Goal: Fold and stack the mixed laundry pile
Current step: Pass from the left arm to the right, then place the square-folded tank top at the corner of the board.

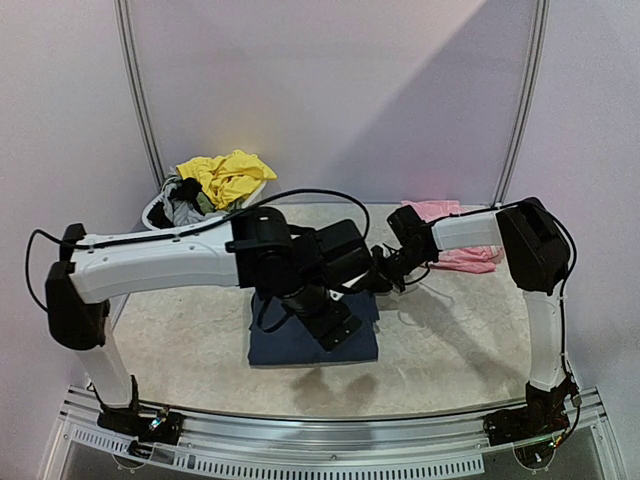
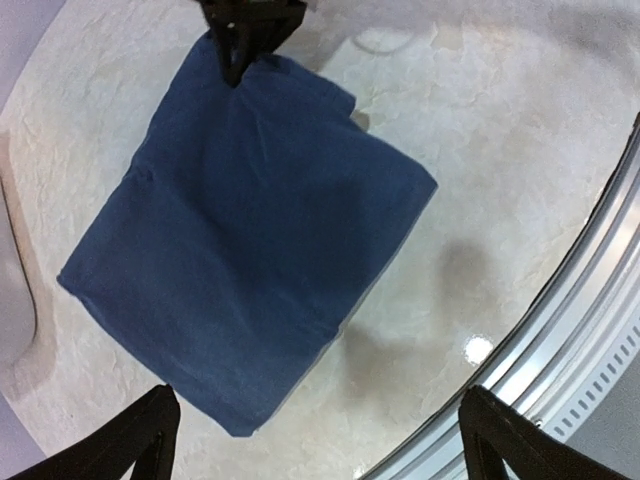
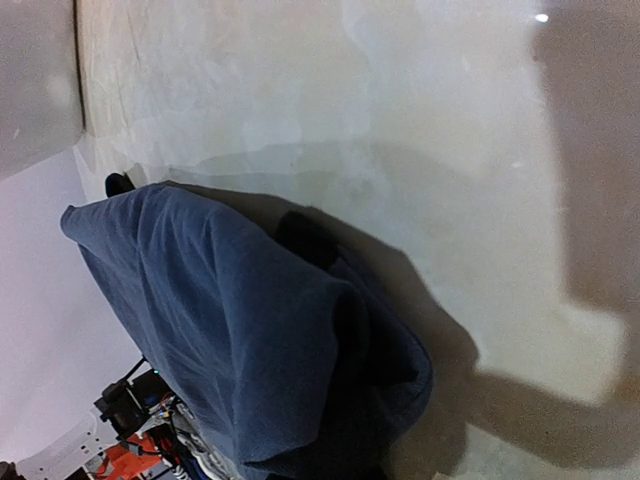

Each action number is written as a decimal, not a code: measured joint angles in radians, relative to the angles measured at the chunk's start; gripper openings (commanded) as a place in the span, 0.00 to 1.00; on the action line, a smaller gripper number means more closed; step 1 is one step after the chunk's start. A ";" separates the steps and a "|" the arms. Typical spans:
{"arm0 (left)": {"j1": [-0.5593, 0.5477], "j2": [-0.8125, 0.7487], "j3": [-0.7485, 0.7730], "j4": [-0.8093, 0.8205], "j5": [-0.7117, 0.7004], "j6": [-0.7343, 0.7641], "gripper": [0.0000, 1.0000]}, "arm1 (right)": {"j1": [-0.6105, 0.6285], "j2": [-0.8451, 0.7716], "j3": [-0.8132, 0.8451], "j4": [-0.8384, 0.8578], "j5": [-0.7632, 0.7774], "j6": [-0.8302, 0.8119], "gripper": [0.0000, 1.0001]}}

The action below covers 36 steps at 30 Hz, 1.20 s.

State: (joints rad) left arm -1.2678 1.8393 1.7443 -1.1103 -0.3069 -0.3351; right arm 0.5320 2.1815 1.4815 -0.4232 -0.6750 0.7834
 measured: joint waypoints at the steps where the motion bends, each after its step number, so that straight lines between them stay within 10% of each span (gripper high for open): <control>1: 0.000 -0.035 -0.039 0.005 -0.004 -0.018 1.00 | 0.000 0.000 0.011 -0.031 0.017 -0.024 0.00; 16: 0.000 -0.539 -0.551 0.028 -0.127 -0.344 1.00 | -0.082 -0.153 0.173 -0.486 0.356 -0.382 0.00; 36: 0.000 -0.752 -0.658 -0.026 -0.200 -0.502 0.99 | -0.170 -0.110 0.593 -0.762 0.645 -0.619 0.00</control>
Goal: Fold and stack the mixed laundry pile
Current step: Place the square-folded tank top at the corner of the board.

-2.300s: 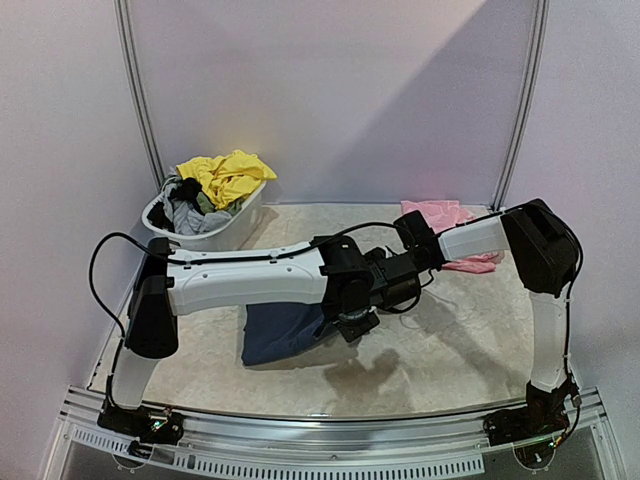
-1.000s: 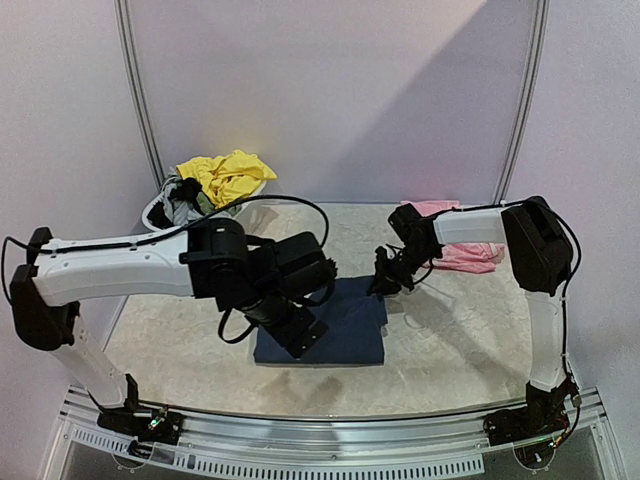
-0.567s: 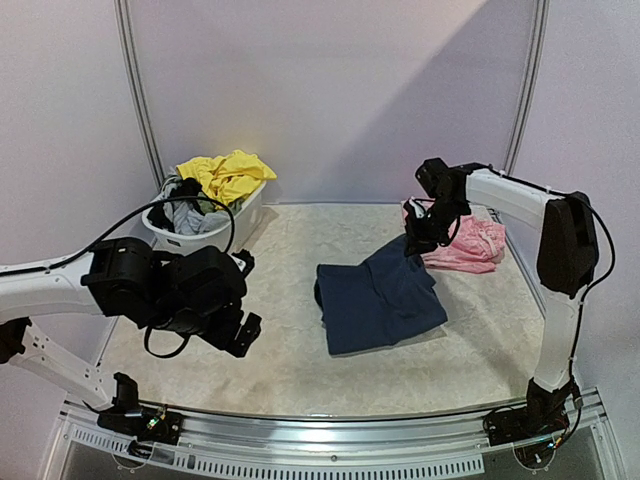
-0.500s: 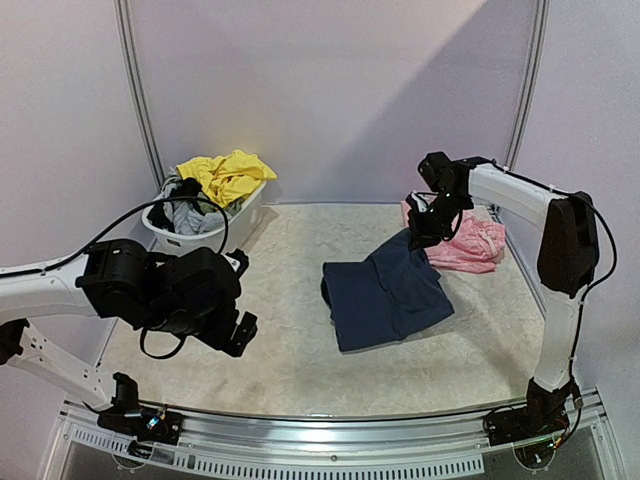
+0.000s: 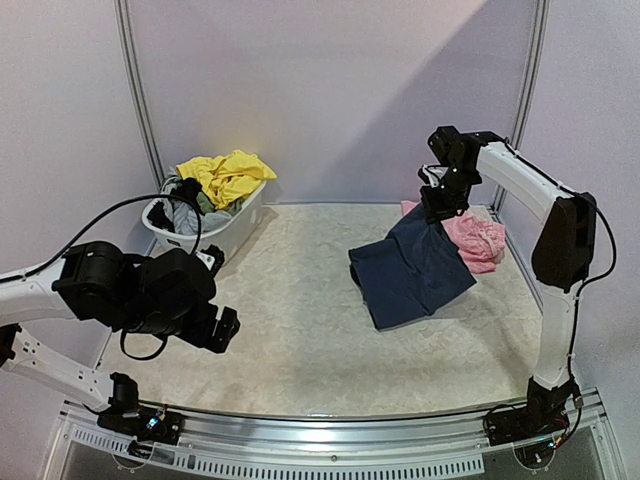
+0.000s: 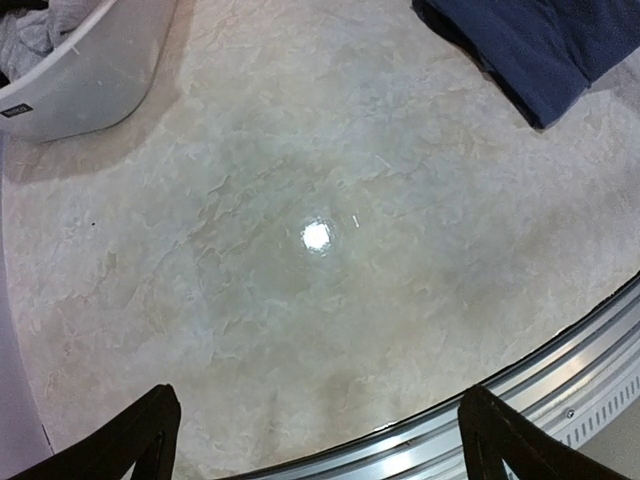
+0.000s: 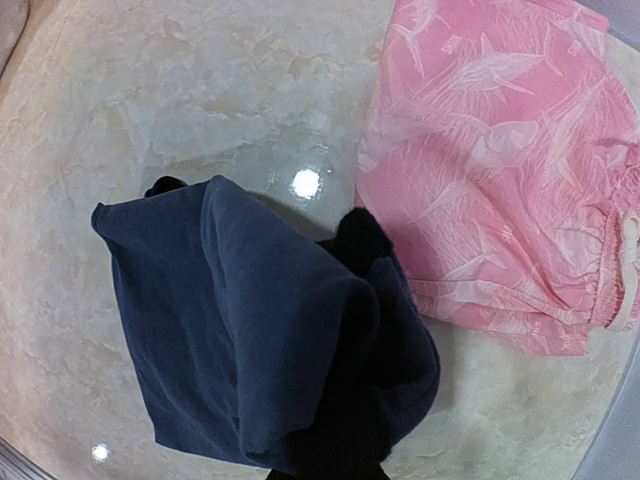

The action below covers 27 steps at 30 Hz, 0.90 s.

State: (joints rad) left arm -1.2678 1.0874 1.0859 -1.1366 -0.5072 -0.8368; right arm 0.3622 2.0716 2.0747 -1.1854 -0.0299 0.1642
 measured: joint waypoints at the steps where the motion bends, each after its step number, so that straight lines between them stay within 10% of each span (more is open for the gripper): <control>1: 0.000 -0.002 -0.003 -0.003 0.000 -0.002 0.99 | -0.003 0.013 0.018 -0.010 0.015 -0.006 0.00; 27: 0.004 0.114 0.015 -0.004 0.026 0.076 1.00 | -0.039 0.196 0.402 -0.026 0.212 0.034 0.00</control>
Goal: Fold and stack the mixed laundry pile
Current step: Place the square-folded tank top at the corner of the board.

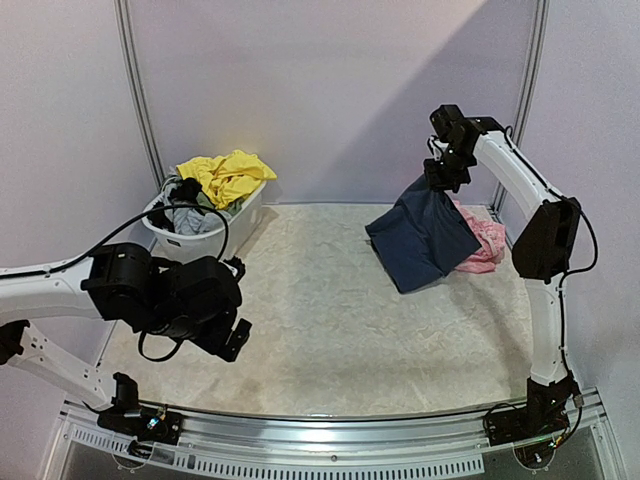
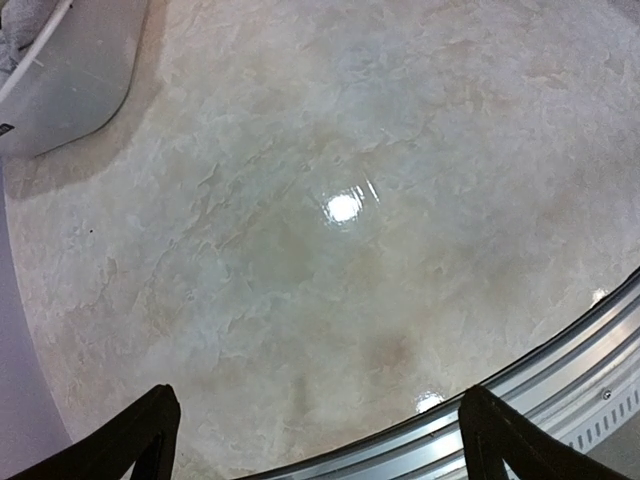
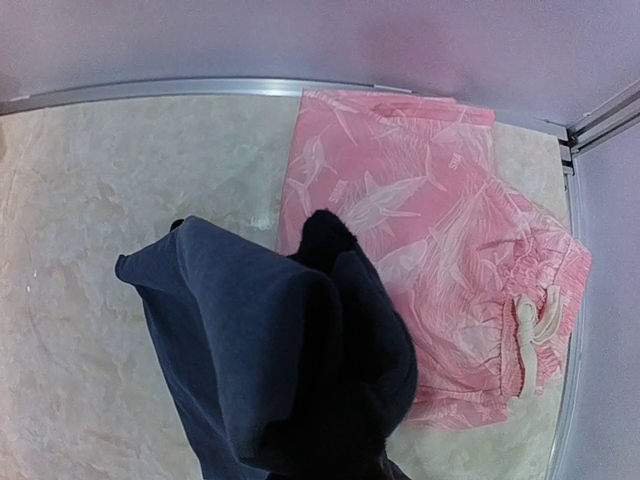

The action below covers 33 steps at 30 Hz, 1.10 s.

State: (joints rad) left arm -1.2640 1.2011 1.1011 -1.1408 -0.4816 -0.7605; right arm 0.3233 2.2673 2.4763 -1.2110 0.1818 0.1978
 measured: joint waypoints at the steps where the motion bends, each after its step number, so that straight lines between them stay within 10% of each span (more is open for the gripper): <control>1: 0.002 0.003 0.002 0.000 0.003 0.006 1.00 | -0.001 0.003 0.009 0.006 0.004 0.009 0.00; 33: 0.050 0.163 0.076 0.059 0.067 0.050 0.99 | -0.084 0.004 0.060 0.109 -0.039 -0.061 0.00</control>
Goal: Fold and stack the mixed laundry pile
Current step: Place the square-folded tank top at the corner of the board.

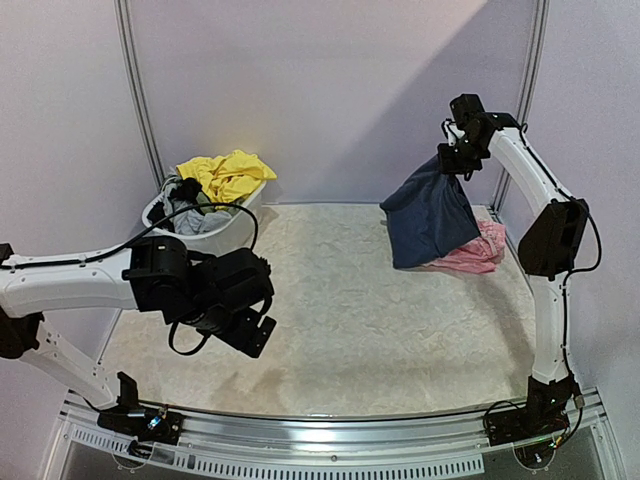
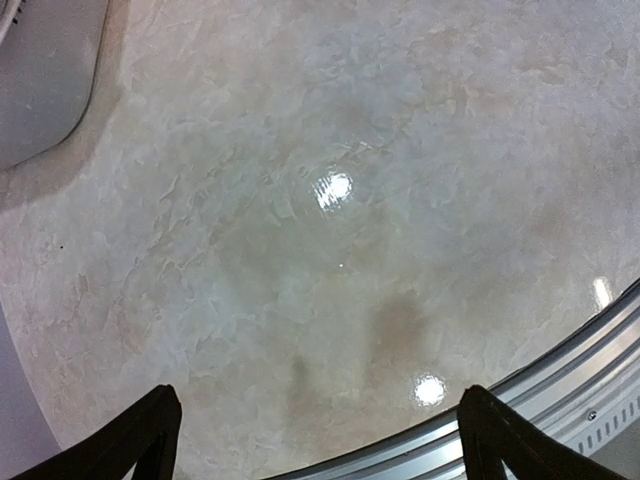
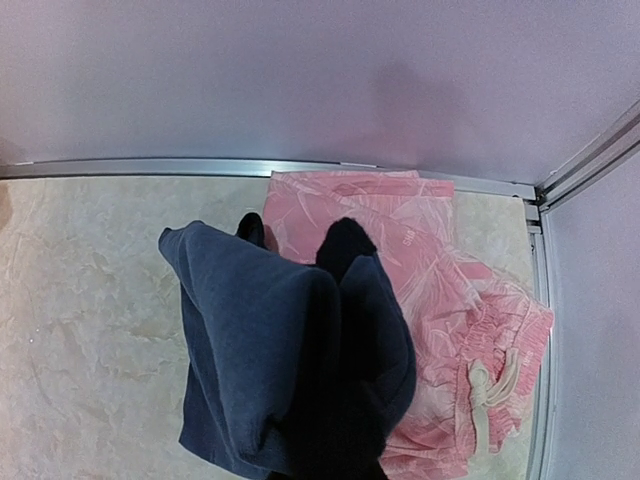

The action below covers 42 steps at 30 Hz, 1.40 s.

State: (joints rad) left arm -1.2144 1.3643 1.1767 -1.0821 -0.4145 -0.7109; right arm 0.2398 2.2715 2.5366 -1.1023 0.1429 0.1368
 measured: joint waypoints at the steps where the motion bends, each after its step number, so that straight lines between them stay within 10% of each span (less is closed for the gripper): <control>1: 0.000 0.007 0.006 0.000 0.002 0.000 0.99 | -0.004 0.000 0.001 0.000 0.000 -0.010 0.00; 42: 0.011 0.266 0.196 -0.047 0.053 0.002 0.98 | -0.171 0.067 -0.057 0.143 -0.101 -0.259 0.00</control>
State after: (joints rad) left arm -1.2034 1.6299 1.3724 -1.1290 -0.3618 -0.7090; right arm 0.0692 2.3386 2.4794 -0.9592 0.0422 -0.1226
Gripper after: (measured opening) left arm 0.979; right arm 0.040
